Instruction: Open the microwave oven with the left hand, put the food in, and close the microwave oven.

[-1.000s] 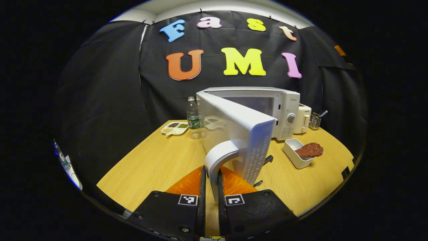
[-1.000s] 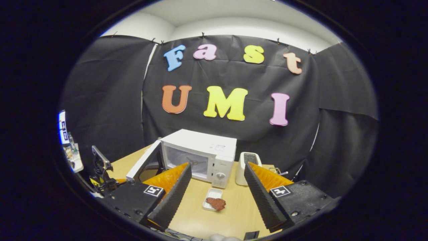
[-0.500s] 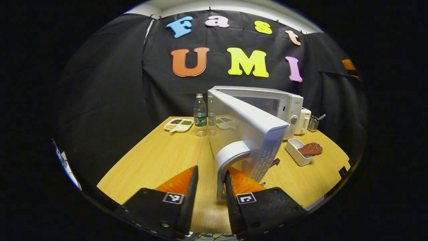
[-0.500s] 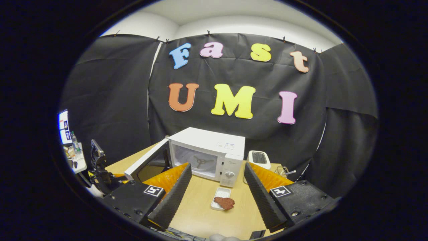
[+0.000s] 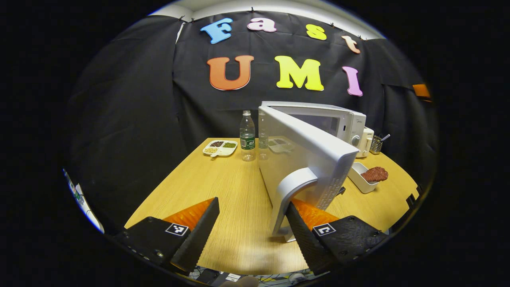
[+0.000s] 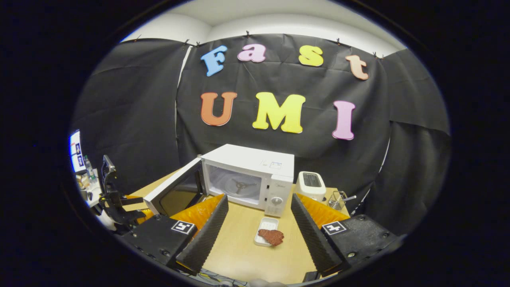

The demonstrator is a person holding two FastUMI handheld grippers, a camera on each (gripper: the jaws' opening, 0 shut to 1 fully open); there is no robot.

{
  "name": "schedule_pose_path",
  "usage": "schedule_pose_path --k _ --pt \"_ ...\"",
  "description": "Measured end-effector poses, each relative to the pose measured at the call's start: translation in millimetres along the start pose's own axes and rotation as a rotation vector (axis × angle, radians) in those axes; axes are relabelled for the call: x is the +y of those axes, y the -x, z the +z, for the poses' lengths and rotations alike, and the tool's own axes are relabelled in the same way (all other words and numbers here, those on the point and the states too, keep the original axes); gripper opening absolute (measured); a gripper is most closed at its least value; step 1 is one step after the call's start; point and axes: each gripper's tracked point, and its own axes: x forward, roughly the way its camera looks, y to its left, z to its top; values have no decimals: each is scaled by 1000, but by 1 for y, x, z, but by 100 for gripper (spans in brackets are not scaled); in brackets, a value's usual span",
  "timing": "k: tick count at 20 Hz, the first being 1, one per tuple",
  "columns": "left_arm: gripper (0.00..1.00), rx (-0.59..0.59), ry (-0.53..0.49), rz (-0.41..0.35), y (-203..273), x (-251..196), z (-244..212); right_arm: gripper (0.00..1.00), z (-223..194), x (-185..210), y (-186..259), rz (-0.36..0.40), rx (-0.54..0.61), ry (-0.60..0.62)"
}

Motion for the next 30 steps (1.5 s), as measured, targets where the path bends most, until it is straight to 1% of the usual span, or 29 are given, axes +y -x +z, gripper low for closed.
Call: schedule_pose_path --k 1,4,6,8,9,10,11,12,14,17,19,22,24,25,29,30 --pt "97 -4 -10 -1 4 3 -1 100 -4 1 -1 -1 5 1" --pt "95 -17 -62 52 14 26 0 100 -8 4 -4 2 9 0" --pt "95 -4 -39 84 19 41 -4 100 -13 3 -10 4 9 5" --pt "96 -2 -34 135 24 59 -7 100 -29 -3 -18 -4 33 6" --pt "96 3 -27 154 28 67 -9 96 -36 -7 -22 -7 44 2" --pt "96 11 -24 173 33 74 -12 100 -45 -13 -28 -19 62 -1" --pt "96 14 -18 187 39 79 -11 96 -56 -20 -31 -26 78 -5" --pt "96 12 -3 195 44 83 -10 100 -70 -27 -37 -35 102 -13" --pt "96 6 20 212 58 83 -2 100 -100 -39 -49 -38 146 -36" --pt "96 -40 43 194 77 64 28 100 -155 -52 -68 -18 240 -81" --pt "95 -69 45 164 86 40 52 100 -191 -58 -83 -6 303 -113" --pt "95 -116 47 107 93 -2 92 100 -237 -67 -105 17 367 -174" --pt "95 -151 61 73 93 -30 120 100 -254 -66 -124 52 393 -226" --pt "95 -166 69 61 92 -42 134 96 -261 -65 -133 73 405 -253" --pt "95 -216 79 34 84 -83 184 94 -278 -59 -170 156 435 -325" --pt "96 -226 71 41 82 -90 193 82 -280 -56 -178 188 444 -341"
